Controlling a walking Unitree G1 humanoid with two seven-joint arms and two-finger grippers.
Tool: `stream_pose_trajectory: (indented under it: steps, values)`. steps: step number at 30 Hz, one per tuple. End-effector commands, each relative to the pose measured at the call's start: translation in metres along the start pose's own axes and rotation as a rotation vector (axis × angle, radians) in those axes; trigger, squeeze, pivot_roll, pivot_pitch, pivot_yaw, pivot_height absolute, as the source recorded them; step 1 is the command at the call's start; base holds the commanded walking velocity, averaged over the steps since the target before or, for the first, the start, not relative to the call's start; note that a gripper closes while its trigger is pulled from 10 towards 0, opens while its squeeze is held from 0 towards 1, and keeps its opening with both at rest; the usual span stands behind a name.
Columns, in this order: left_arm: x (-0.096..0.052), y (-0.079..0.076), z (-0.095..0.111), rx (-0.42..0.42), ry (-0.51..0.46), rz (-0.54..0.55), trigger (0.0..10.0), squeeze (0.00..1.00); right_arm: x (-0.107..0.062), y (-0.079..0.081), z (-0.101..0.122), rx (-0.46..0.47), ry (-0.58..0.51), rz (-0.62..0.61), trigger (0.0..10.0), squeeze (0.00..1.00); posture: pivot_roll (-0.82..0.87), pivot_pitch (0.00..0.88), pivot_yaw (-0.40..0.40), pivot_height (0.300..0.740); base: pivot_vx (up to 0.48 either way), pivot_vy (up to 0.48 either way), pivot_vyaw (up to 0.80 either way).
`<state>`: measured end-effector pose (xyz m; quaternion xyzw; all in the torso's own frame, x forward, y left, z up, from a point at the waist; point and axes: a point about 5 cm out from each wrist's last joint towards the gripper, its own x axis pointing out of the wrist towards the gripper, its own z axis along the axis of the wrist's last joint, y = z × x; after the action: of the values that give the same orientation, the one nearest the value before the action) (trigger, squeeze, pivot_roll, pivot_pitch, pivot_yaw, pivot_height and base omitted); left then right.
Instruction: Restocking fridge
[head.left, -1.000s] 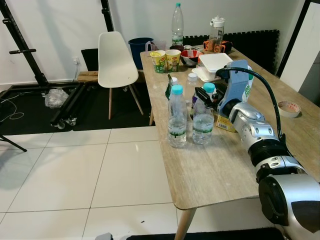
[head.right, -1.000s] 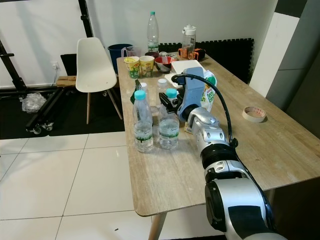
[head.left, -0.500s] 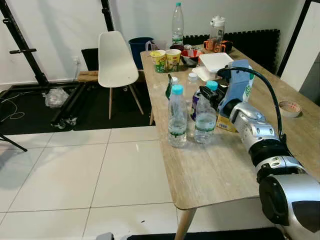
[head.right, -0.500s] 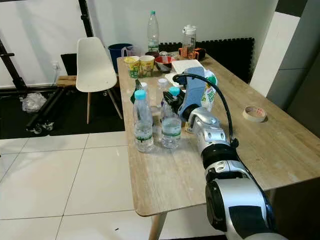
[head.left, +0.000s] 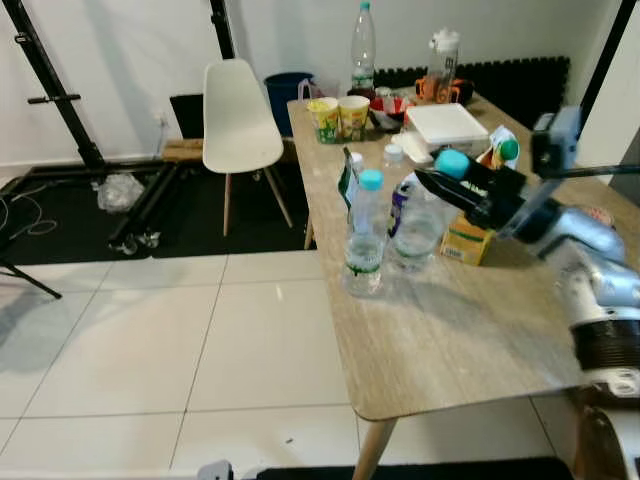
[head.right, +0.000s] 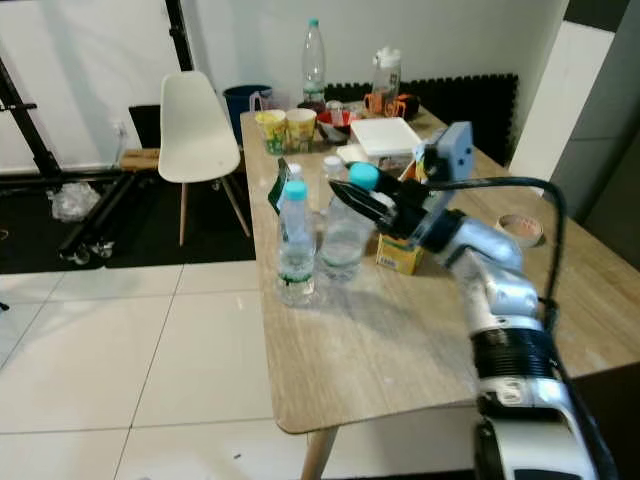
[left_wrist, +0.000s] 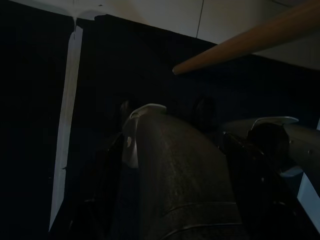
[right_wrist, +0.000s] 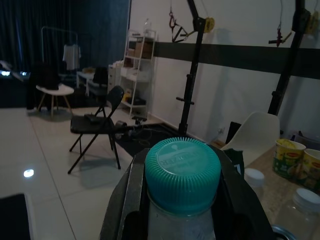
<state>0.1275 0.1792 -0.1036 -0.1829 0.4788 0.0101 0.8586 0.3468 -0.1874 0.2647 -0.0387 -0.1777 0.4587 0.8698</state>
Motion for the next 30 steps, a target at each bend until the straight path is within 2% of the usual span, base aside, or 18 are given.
stream_pose_trajectory:
  steps: [1,4,7,12,18,23,30]
  values:
    - [-0.001,0.0,-0.007,-0.02,0.023,0.003,10.0,0.0,0.001,0.007,0.008,-0.019,-0.017,0.065,10.0,0.0,-0.06,0.0,0.025,0.74,0.0,0.0,0.0]
    - [0.0,-0.003,-0.006,-0.016,0.024,-0.008,10.0,0.0,-0.016,0.019,0.013,-0.04,0.048,0.167,10.0,0.0,-0.07,0.0,0.027,0.74,0.0,0.0,0.0]
    - [0.0,-0.003,-0.006,-0.015,0.025,-0.01,10.0,0.0,-0.02,0.024,0.015,-0.03,0.056,0.198,10.0,0.0,-0.08,0.0,0.027,0.74,-0.089,0.0,0.0]
    - [0.0,-0.005,-0.007,-0.01,0.031,-0.013,10.0,0.0,-0.027,0.046,0.015,0.032,0.081,0.336,10.0,0.0,-0.08,0.0,0.027,0.74,-0.277,0.0,0.0]
    - [0.001,-0.005,-0.007,-0.005,0.033,-0.014,10.0,0.0,-0.022,0.045,0.008,0.039,0.07,0.261,10.0,0.0,-0.08,0.0,0.028,0.74,-0.27,0.0,0.0]
    - [0.001,-0.005,-0.007,0.0,0.034,-0.013,10.0,0.0,-0.021,0.047,0.004,0.054,0.092,0.251,10.0,0.0,-0.08,0.0,0.028,0.74,-0.289,0.0,0.0]
    - [0.0,-0.004,-0.008,0.0,0.035,-0.007,10.0,0.0,-0.018,0.04,0.0,0.065,0.101,0.173,10.0,0.0,-0.08,0.0,0.027,0.74,-0.293,0.0,0.0]
